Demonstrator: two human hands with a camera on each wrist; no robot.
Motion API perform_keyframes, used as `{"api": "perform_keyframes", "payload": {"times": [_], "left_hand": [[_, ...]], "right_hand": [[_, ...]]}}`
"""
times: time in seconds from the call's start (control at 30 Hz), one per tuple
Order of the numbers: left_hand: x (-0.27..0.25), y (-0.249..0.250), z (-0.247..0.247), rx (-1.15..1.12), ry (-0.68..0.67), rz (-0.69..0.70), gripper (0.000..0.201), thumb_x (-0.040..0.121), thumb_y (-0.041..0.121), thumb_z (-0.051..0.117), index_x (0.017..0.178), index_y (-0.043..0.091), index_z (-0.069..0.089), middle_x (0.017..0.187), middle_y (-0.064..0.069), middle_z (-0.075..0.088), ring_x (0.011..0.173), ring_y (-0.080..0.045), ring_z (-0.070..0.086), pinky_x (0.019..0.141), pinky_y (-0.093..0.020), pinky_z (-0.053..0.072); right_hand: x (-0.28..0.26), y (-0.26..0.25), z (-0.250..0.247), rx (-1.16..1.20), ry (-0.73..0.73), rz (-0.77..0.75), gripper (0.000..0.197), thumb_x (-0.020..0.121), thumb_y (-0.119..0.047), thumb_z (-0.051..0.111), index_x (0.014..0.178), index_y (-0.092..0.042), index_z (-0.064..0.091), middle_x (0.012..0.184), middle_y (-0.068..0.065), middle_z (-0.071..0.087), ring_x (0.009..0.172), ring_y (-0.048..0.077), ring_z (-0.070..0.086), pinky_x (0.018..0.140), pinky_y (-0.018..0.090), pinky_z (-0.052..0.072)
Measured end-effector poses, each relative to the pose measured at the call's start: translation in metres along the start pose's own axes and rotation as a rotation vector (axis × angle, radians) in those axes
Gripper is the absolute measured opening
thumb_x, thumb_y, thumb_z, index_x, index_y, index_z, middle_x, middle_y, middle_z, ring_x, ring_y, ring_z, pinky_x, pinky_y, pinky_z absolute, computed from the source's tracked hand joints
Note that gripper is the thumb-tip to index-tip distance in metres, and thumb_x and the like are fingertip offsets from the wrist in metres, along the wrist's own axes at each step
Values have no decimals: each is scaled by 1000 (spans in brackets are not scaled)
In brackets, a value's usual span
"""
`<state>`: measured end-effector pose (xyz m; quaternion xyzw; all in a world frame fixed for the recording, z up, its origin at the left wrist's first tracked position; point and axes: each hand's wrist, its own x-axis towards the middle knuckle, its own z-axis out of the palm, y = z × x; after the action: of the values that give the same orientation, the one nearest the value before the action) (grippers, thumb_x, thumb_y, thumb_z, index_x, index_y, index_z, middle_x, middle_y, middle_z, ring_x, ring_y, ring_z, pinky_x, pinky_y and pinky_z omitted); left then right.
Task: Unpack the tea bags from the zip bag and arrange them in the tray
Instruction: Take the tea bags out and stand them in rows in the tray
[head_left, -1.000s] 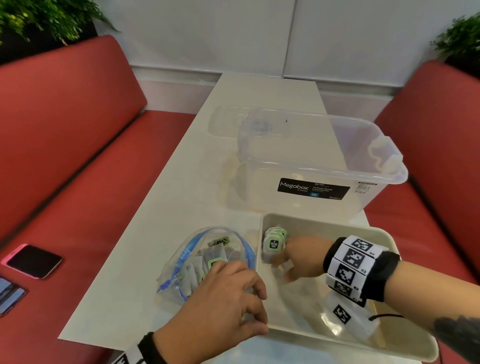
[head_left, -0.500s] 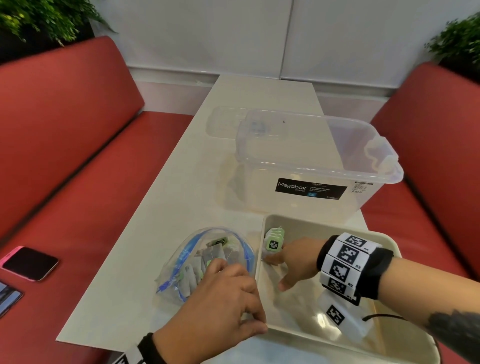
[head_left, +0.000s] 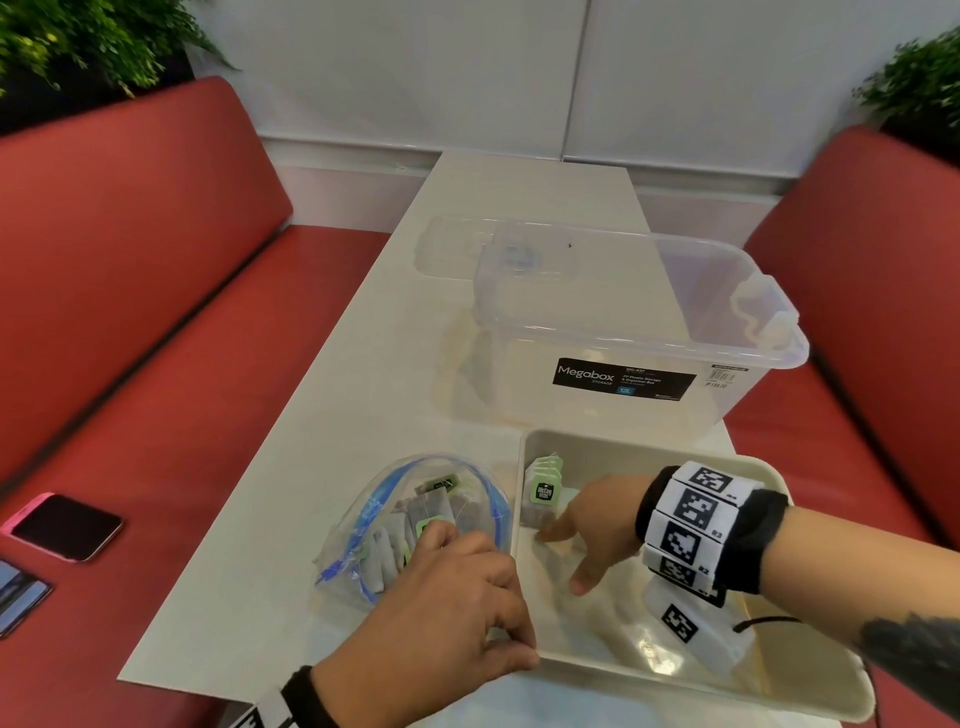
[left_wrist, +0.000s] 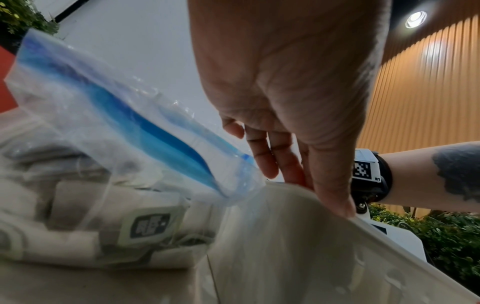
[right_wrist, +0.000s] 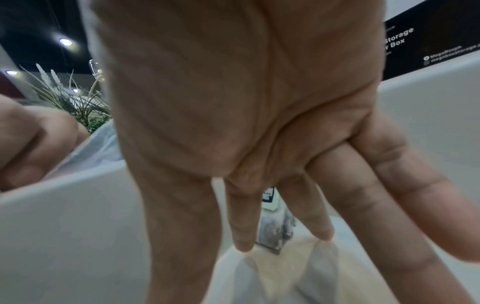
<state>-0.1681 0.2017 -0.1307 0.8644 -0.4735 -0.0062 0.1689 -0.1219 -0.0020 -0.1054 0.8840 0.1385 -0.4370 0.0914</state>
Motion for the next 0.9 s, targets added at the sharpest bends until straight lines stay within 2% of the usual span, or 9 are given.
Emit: {"api": "perform_keyframes", "payload": {"times": [0.23,0.4,0.53,0.6,0.7,0.77,0.8,0.83,0.9], "left_hand": [[-1,0,1,-17,19,15,28,73,65,48,73,43,67,71,23,52,80,5,40,68,-21,35],[-3,0,4,-21,23,6,27,73,64,50,75,43,67,73,23,53,81,5,42,80,-27,25],[-6,-1,-6,-137,91,-22,29,77,62,53,95,43,65,89,25,60,93,8,43,87,-26,26],[-11,-9,-18,-207,232,-128,23,82,51,52,102,42,59,95,25,61,97,10,44,89,-25,32],[-23,-25,-34,-238,501,-343,18,82,33,49,97,41,55,95,27,60,96,9,47,85,-16,36],[-32,-36,-36,-243,581,-467,29,81,16,55,93,42,53,97,29,56,97,8,47,84,-4,31],[-37,-39,-34,-236,587,-518,38,81,7,59,95,42,52,98,30,55,98,7,46,86,-4,31],[-41,-42,-33,-228,585,-568,42,80,2,61,97,39,51,100,30,53,98,4,46,88,-9,33],[-47,-44,-29,-247,576,-660,40,81,5,63,102,35,48,105,25,51,106,-6,47,92,-27,41]], "right_hand": [[7,-5,-2,-31,9,13,68,90,-47,53,149,-28,24,138,2,50,125,22,46,100,30,34],[7,-3,-4,-21,6,15,68,90,-48,54,148,-27,25,136,2,53,121,21,50,98,29,36],[3,-3,-3,23,14,17,67,87,-47,58,146,-29,31,135,0,54,116,20,53,93,25,38],[-4,-3,-5,54,13,12,65,88,-45,59,145,-29,34,138,-3,51,105,16,56,83,21,36],[-13,-2,-6,74,14,12,62,89,-45,57,145,-30,34,140,-6,48,91,11,48,82,18,30],[-15,-2,-6,86,16,20,61,88,-45,58,144,-32,36,138,-6,50,94,12,51,83,18,29],[-15,-2,-5,89,18,24,61,88,-45,59,144,-32,37,137,-6,51,102,15,54,84,19,29],[-15,-1,-4,91,23,26,61,88,-45,59,143,-32,37,137,-6,51,110,16,55,85,19,29],[-12,-1,-4,109,46,29,62,87,-47,59,143,-31,37,137,-5,51,107,15,55,86,20,32]]}}
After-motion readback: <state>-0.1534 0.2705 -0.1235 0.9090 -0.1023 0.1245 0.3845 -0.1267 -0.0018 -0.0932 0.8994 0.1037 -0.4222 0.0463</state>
